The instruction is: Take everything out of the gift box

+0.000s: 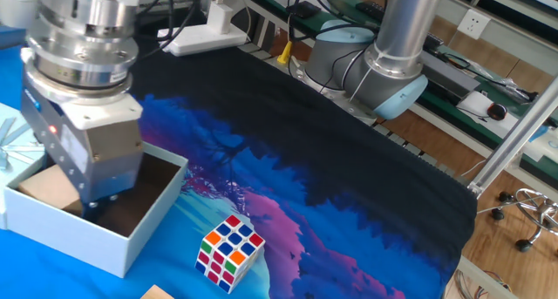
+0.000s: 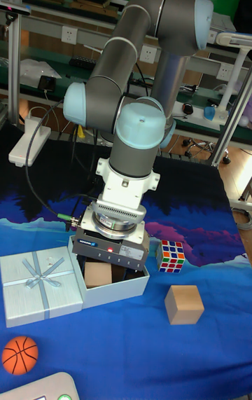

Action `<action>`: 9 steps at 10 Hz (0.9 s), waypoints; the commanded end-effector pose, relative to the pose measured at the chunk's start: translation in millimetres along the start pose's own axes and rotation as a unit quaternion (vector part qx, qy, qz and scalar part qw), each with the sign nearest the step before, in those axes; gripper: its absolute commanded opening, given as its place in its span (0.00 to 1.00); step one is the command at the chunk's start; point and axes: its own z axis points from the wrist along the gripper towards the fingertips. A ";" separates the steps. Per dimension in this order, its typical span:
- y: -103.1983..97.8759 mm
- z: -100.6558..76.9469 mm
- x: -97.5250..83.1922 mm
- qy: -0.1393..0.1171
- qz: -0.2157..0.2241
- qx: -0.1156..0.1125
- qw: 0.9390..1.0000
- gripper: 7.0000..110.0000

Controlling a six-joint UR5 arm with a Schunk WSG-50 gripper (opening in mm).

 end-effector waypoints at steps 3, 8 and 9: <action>-6.7 -3.6 3.7 0.002 0.035 0.025 0.999 0.00; 2.1 -3.5 12.9 0.023 0.012 -0.003 1.000 0.00; 1.1 -3.1 13.0 0.023 0.008 -0.003 1.000 0.00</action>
